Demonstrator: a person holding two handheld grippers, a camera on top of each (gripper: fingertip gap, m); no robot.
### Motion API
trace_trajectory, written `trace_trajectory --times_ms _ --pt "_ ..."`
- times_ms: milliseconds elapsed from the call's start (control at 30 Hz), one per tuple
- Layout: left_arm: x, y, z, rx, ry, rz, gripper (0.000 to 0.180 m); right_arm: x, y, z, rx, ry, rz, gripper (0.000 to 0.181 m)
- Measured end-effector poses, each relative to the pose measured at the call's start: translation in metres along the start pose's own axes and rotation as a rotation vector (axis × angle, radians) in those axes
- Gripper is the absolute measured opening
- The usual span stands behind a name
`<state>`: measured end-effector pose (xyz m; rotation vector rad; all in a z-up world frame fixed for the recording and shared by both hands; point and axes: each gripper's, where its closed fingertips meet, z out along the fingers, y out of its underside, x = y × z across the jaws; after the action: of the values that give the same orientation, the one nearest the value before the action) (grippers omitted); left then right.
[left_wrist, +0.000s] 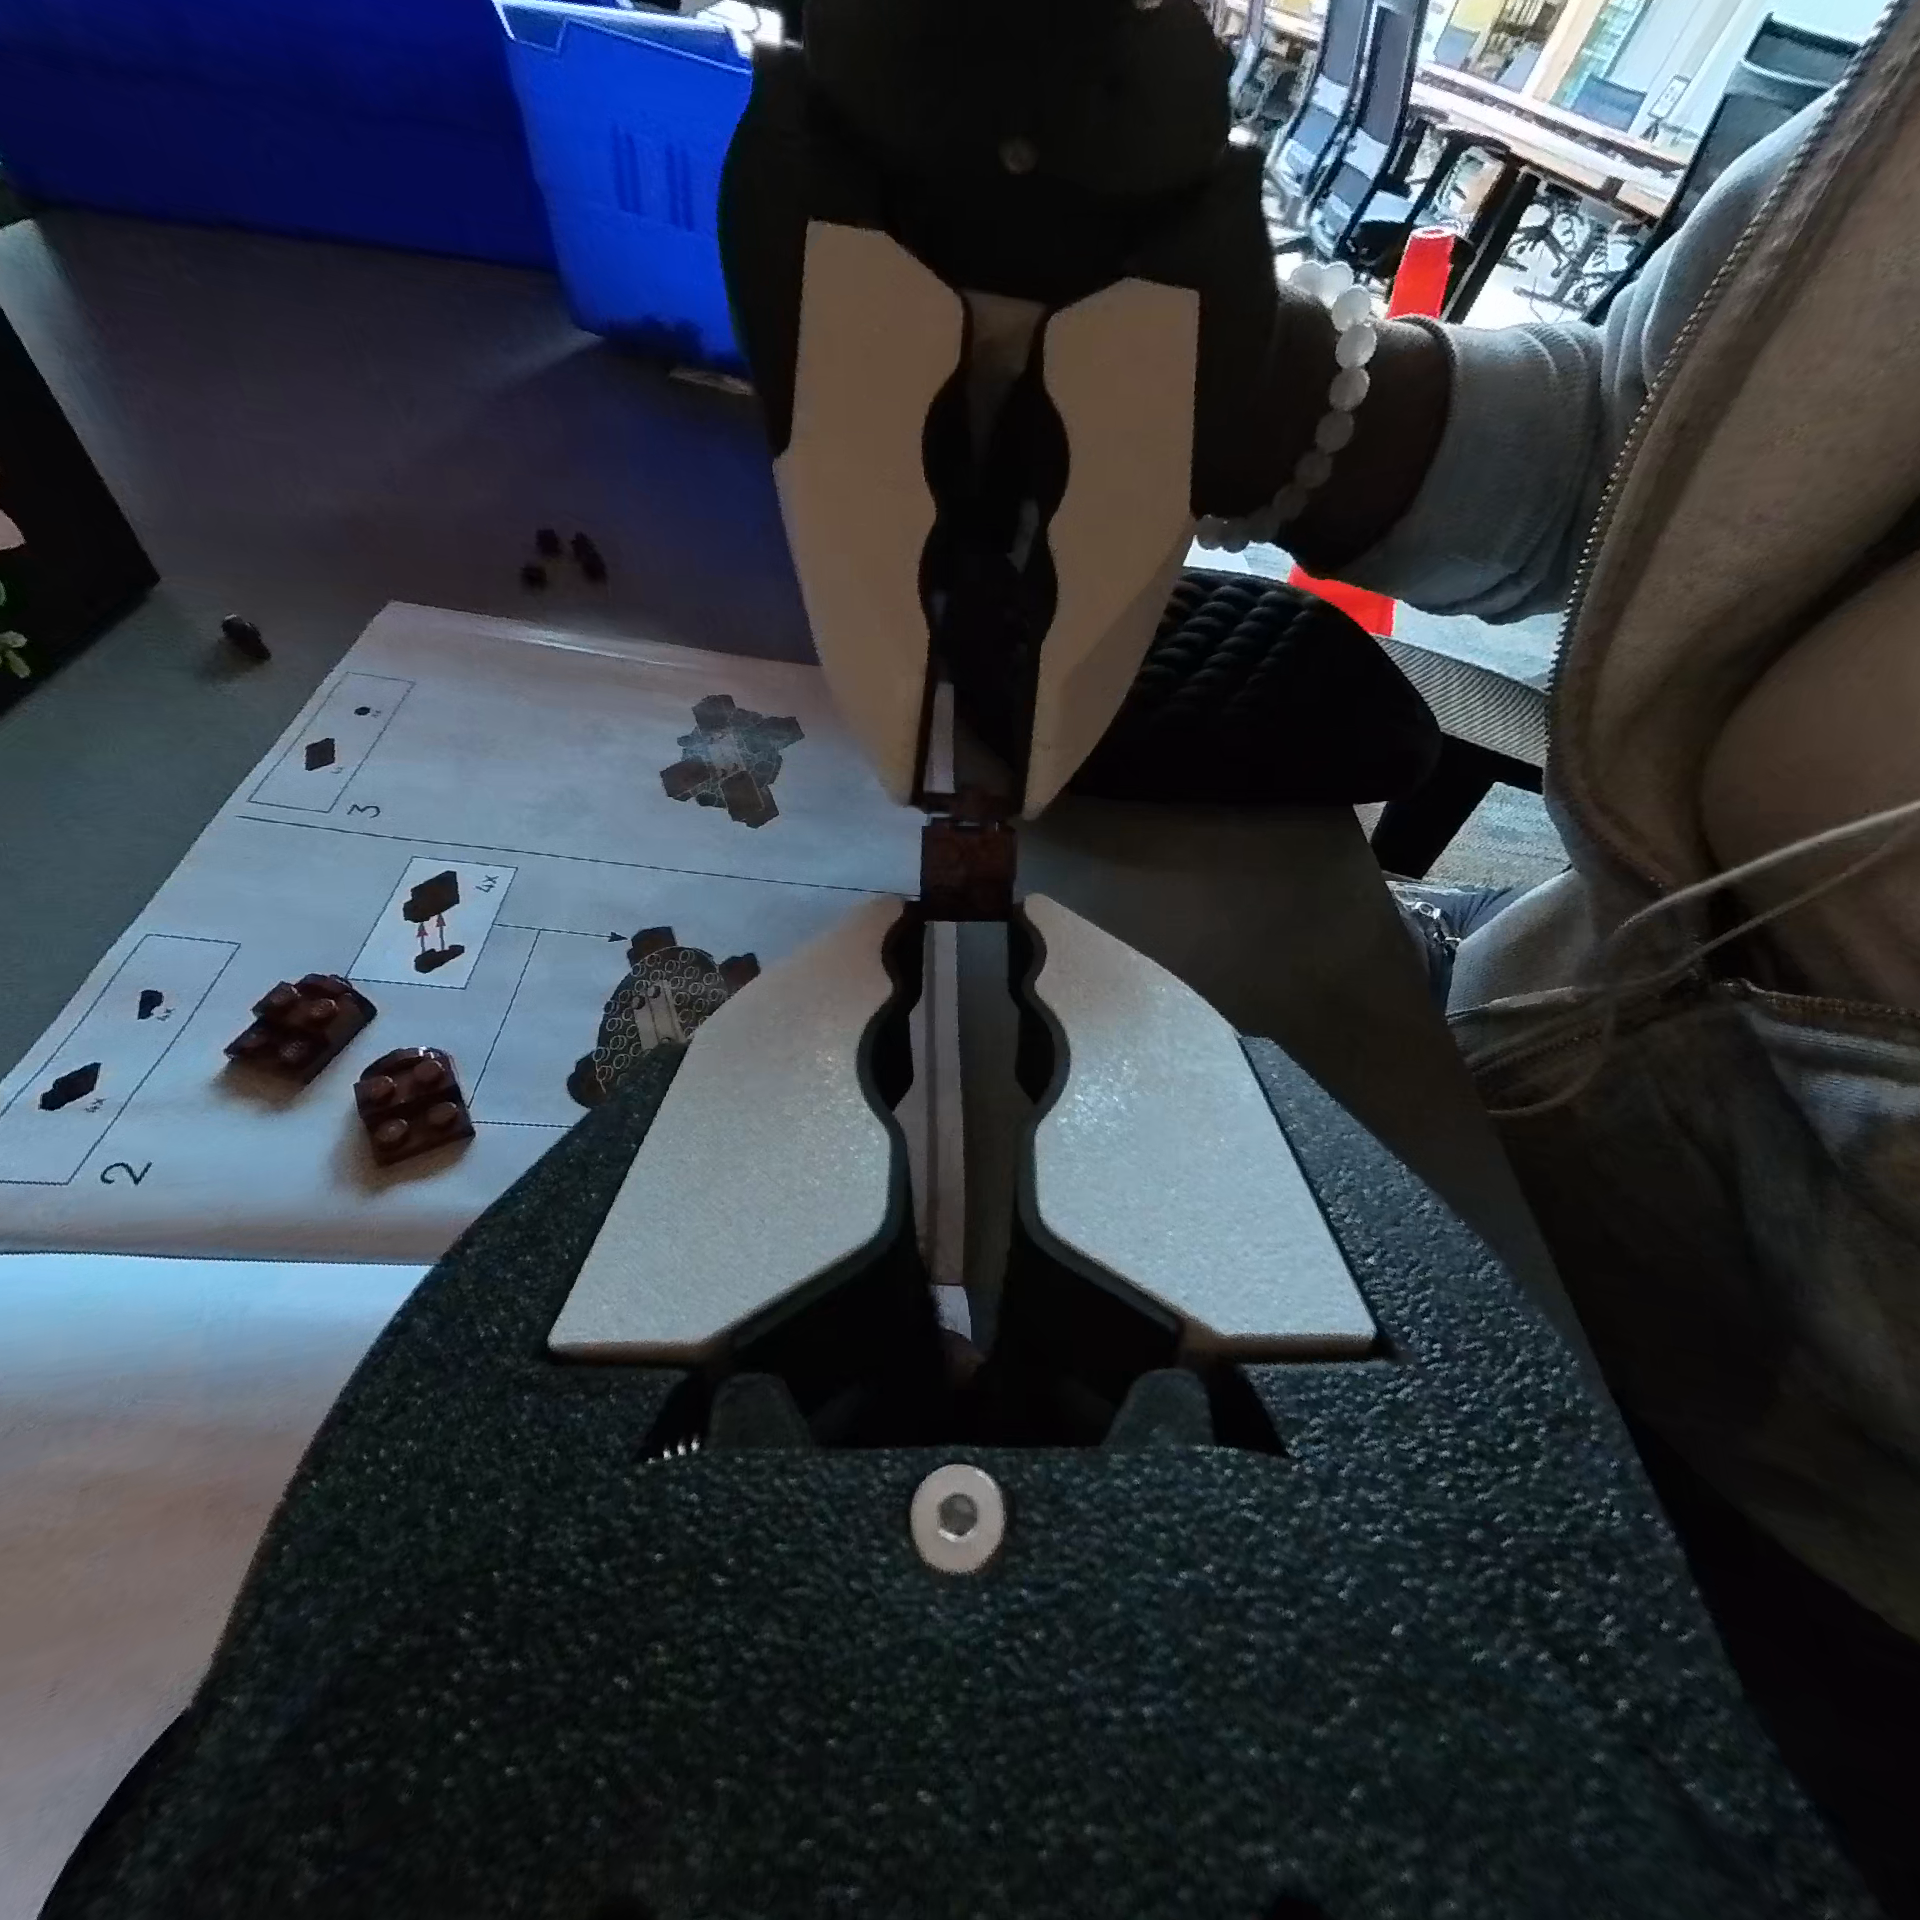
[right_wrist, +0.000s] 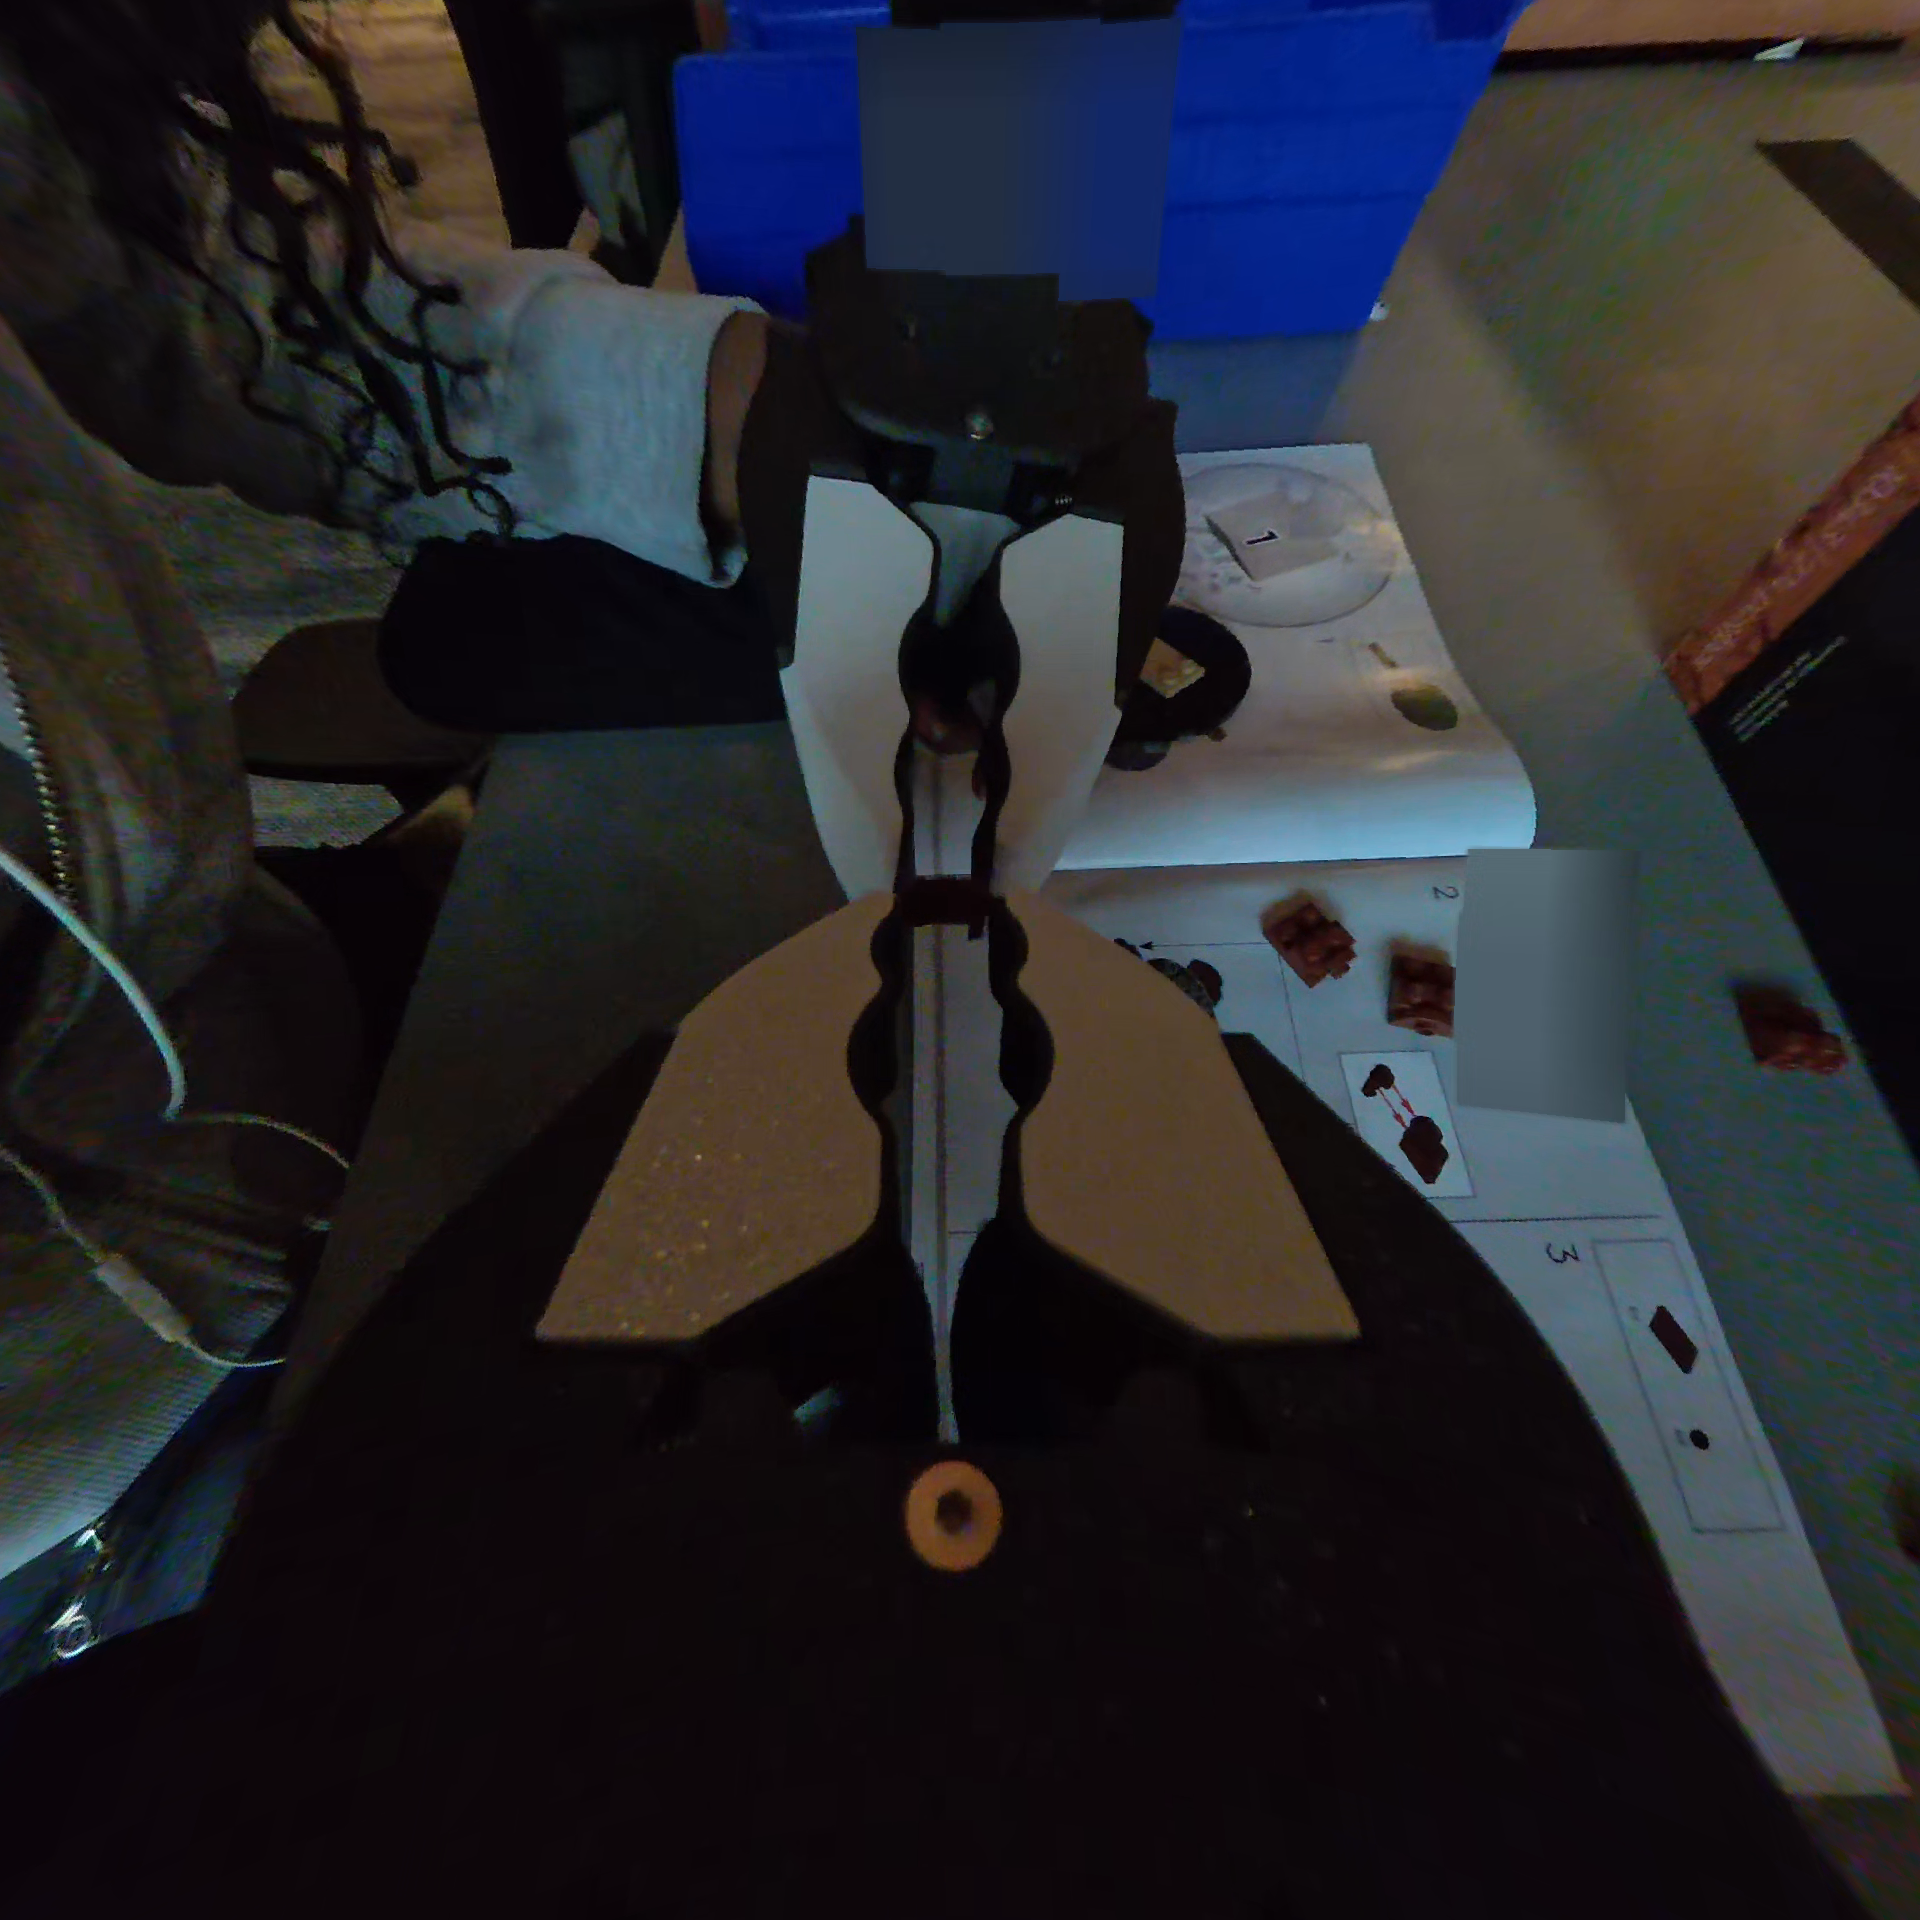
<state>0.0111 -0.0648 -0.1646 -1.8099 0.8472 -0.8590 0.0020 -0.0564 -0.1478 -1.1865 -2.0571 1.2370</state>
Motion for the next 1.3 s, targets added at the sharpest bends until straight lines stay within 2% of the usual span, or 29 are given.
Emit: trace_trajectory --times_ms 300,933,1133,1300 --pt "0.000 0.003 0.002 -0.024 -0.004 0.007 0.014 -0.001 0.003 0.001 -0.026 -0.014 0.006 0.013" --pt "-0.004 0.025 0.014 -0.208 -0.042 0.009 0.014 -0.002 0.036 0.005 -0.300 0.013 -0.052 0.013" --pt "-0.004 0.029 0.016 -0.239 -0.057 0.013 0.013 -0.009 0.031 0.010 -0.230 -0.025 -0.028 0.013" --pt "-0.008 0.029 0.016 -0.236 -0.059 -0.022 0.013 -0.002 0.036 0.008 -0.277 0.028 -0.065 0.013"
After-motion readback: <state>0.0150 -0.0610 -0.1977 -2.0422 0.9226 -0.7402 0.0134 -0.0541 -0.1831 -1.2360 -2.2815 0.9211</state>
